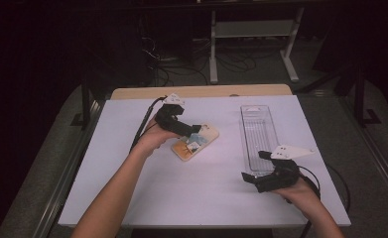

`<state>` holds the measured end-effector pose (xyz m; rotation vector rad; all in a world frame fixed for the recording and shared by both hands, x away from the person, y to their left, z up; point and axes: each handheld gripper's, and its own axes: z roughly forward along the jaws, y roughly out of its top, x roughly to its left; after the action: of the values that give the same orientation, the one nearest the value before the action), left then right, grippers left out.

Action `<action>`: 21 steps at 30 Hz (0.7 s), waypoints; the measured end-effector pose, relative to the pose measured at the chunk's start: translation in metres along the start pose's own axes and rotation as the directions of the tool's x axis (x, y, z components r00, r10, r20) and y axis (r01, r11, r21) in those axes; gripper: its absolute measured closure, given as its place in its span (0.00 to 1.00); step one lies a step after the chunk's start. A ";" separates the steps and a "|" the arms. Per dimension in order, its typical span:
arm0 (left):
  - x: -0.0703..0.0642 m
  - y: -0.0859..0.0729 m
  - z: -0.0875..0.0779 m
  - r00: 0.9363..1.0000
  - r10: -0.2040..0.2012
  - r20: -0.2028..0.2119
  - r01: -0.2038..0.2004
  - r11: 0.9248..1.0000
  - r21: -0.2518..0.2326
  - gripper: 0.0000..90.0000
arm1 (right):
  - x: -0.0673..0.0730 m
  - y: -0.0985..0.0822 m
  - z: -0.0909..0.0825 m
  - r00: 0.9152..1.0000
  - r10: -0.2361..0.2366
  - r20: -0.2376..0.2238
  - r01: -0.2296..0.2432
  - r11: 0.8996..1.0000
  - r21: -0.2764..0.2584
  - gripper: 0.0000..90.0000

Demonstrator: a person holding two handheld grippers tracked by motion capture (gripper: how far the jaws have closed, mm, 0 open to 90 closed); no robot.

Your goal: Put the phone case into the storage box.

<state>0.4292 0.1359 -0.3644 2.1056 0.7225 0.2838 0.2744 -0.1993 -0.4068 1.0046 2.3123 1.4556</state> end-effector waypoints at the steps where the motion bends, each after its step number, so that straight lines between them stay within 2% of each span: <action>1: 0.000 0.000 0.001 1.000 -0.002 0.000 0.002 1.000 0.002 0.00 | 0.000 0.000 0.000 1.000 0.001 0.000 -0.001 1.000 0.000 0.01; 2: 0.000 -0.001 0.001 1.000 0.013 -0.002 -0.013 1.000 0.013 0.00 | 0.000 0.000 0.000 1.000 0.001 0.000 -0.001 1.000 0.000 0.01; 5: 0.000 -0.002 0.004 1.000 0.020 -0.003 -0.020 1.000 0.016 0.00 | 0.000 0.000 0.000 1.000 0.002 -0.001 -0.002 1.000 0.000 0.01; 6: -0.001 -0.003 0.005 1.000 0.011 -0.001 -0.011 1.000 0.013 0.00 | 0.000 0.000 0.000 1.000 0.001 -0.001 -0.001 1.000 0.001 0.01; 8: -0.001 -0.005 0.007 1.000 0.030 -0.003 -0.029 0.999 0.029 0.00 | 0.000 0.000 0.000 1.000 0.001 0.000 -0.001 1.000 0.001 0.01; 21: -0.003 -0.015 0.016 1.000 0.007 -0.025 -0.006 1.000 0.028 0.00 | 0.000 -0.001 0.000 1.000 0.003 0.000 -0.003 1.000 0.004 0.01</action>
<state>0.4283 0.1303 -0.3863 2.1340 0.7388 0.3063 0.2739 -0.1997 -0.4072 1.0090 2.3154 1.4528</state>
